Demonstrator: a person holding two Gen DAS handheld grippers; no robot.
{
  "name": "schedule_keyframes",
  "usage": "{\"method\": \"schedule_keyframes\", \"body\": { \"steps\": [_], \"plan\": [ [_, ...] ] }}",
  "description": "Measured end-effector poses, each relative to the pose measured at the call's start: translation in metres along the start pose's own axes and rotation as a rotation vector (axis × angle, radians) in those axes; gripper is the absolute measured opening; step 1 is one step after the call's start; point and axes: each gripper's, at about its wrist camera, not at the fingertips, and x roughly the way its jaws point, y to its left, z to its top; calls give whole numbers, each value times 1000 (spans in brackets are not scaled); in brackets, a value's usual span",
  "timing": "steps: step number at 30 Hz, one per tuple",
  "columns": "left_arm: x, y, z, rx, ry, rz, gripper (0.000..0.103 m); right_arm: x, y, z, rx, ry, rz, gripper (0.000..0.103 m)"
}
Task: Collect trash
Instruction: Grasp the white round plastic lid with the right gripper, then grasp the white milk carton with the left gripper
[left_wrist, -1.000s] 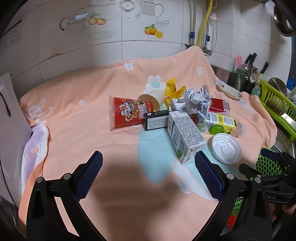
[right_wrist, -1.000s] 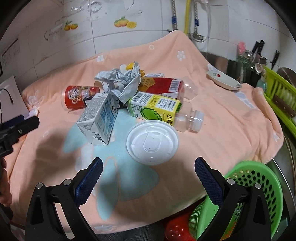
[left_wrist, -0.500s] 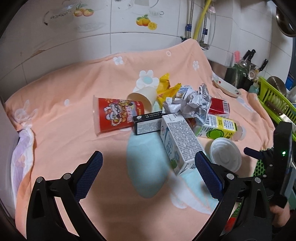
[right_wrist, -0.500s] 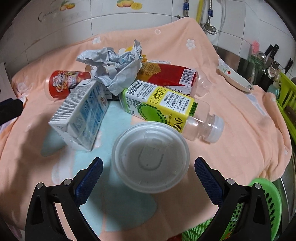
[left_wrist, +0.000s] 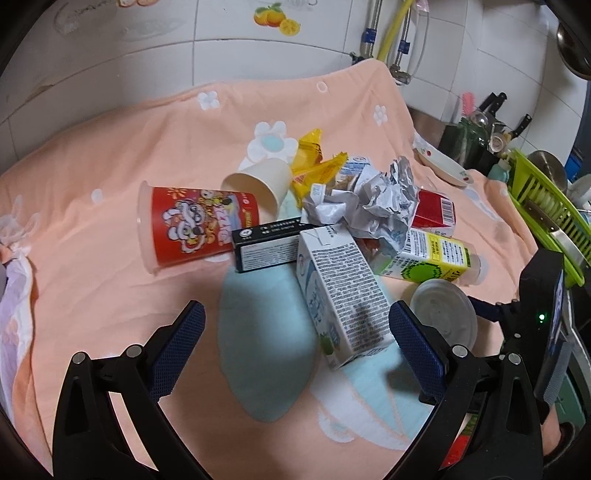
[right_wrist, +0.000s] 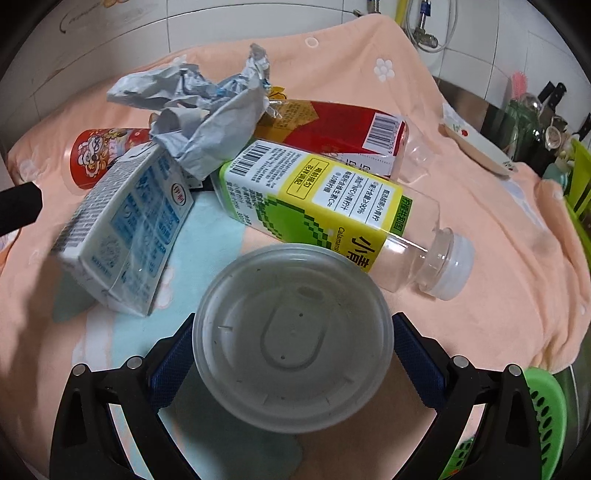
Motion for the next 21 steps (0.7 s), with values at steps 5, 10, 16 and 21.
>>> {"method": "schedule_keyframes", "body": {
  "steps": [5,10,16,21],
  "plan": [
    [17,-11,8,25,29,-16,97,3,-5,1,25,1,24,91],
    [41,-19,15,14,81,-45,94,-3,-5,0,34,-17,24,90],
    [65,-24,24,8,129,-43,83,-16,-7,-6,55,-46,30,90],
    [79,-24,24,0,175,-59,67,-33,-9,-11,60,-70,26,90]
  ]
}}
